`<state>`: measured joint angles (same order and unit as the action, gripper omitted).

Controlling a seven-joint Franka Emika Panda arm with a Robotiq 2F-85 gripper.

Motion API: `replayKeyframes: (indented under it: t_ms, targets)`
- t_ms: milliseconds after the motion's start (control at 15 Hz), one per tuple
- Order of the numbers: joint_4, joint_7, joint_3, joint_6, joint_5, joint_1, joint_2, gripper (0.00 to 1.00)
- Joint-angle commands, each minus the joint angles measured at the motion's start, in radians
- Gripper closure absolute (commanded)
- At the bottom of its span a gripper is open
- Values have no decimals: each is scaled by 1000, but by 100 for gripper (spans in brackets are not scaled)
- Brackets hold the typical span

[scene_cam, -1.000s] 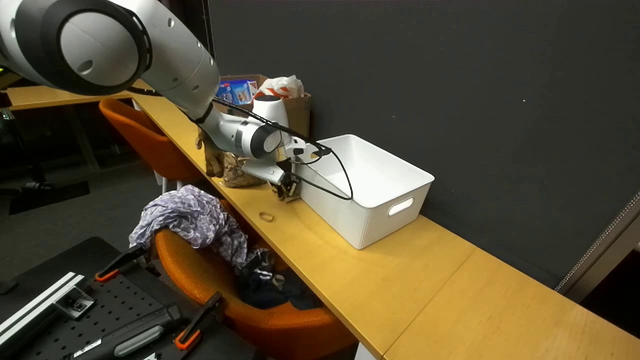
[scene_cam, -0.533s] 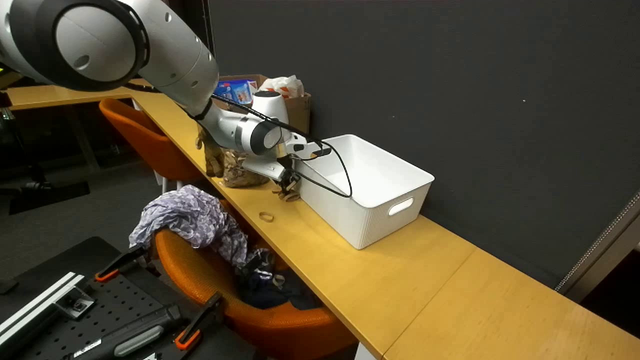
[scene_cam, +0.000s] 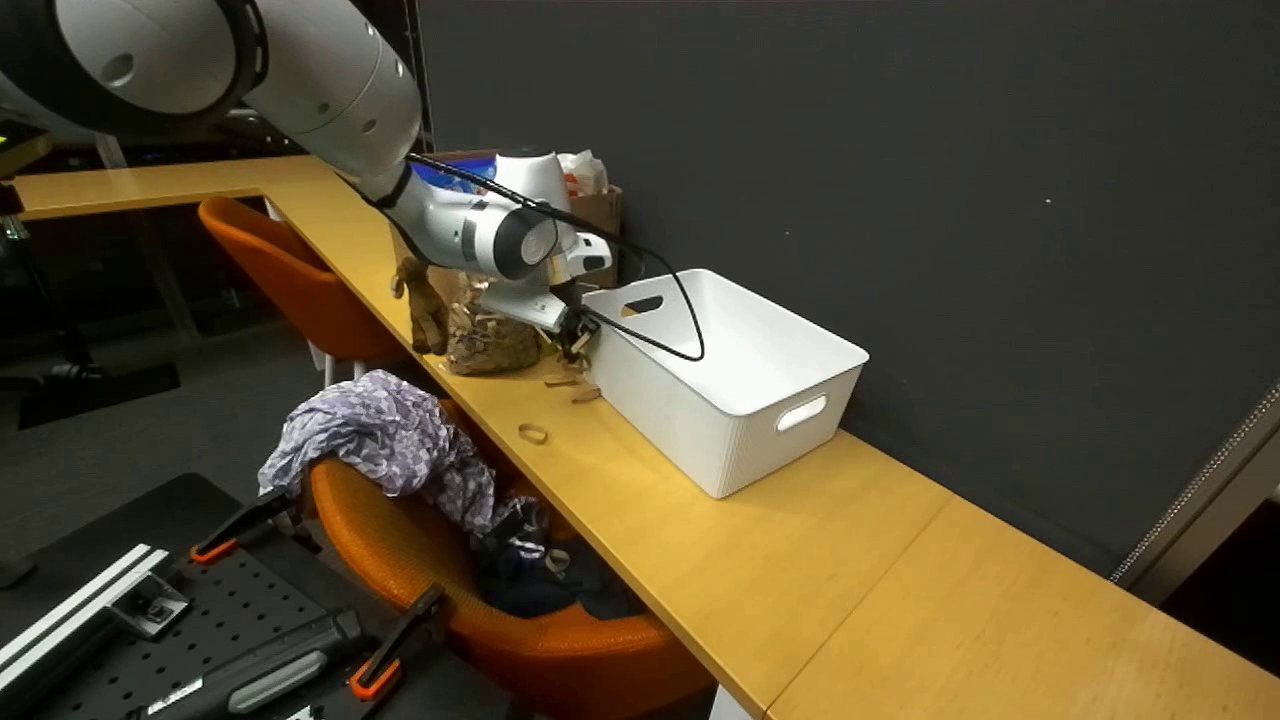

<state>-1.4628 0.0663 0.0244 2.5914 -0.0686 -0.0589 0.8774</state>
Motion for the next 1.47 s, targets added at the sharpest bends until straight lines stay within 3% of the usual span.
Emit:
replayKeyframes:
  t_ms: [0, 200, 267, 400, 733, 800, 867, 1000, 1333, 1400]
  targets:
    - [-5, -11, -3, -8, 1, -7, 8, 99]
    - [6, -21, -9, -10, -4, -17, 32, 99]
    - [11, -27, -9, -6, -8, -22, 40, 74]
    - [23, -37, -8, -6, -13, -31, 54, 64]
    - [51, -52, -4, -16, -16, -41, 91, 28]
    - [59, -56, -4, -18, -16, -40, 99, 28]
    - [64, -59, -4, -18, -16, -39, 105, 63]
    - [72, -64, -4, -19, -17, -40, 113, 60]
    - [76, -77, -1, -13, -19, -38, 113, 98]
    - [73, -78, 1, -10, -18, -37, 109, 100]
